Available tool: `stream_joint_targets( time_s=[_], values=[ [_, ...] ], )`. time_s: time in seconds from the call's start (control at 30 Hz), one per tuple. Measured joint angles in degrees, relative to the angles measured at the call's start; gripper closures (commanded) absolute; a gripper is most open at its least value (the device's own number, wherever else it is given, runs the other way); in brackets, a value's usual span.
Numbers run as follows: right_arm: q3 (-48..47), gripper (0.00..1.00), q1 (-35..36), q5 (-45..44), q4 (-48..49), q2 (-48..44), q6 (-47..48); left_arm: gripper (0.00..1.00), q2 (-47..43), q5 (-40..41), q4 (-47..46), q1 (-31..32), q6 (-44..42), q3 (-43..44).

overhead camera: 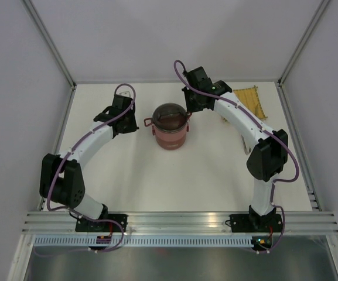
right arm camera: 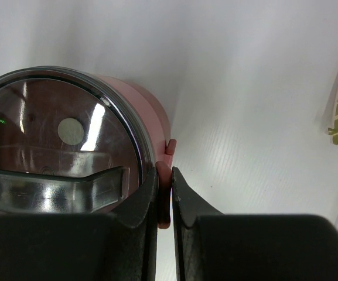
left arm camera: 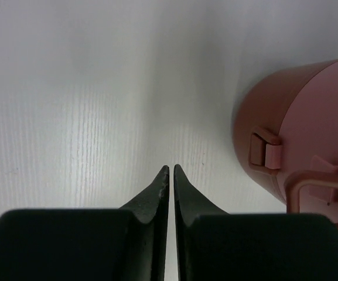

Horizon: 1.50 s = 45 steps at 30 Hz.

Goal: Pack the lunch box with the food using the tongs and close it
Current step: Close the fastener on the packing box.

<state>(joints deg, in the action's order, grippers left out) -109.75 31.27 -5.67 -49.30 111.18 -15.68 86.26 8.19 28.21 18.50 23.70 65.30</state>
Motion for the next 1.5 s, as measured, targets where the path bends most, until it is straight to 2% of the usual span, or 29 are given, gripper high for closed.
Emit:
stream_joint_targets(
  time_s=[0.13,0.37,0.77,1.2,1.5],
  values=[
    [0.00,1.00,0.00,0.07,0.04,0.00,0.02,0.98,4.48,-1.97,-0.76,0.00,-0.02,3.80],
    [0.00,1.00,0.00,0.28,0.09,0.00,0.31,0.98,11.30,-3.52,-1.53,0.74,-0.42,8.83],
    [0.13,0.99,0.02,0.90,0.50,0.00,0.94,0.98,19.06,-3.30,-0.76,2.34,-0.57,9.66],
    [0.31,1.00,0.15,0.68,1.03,0.00,1.01,0.98,20.09,-2.45,-0.48,2.84,-0.66,11.13],
    [-2.62,1.00,0.52,-1.51,-3.04,1.38,-2.43,0.97,20.11,-2.75,0.24,2.75,-1.07,13.46]
  ],
)
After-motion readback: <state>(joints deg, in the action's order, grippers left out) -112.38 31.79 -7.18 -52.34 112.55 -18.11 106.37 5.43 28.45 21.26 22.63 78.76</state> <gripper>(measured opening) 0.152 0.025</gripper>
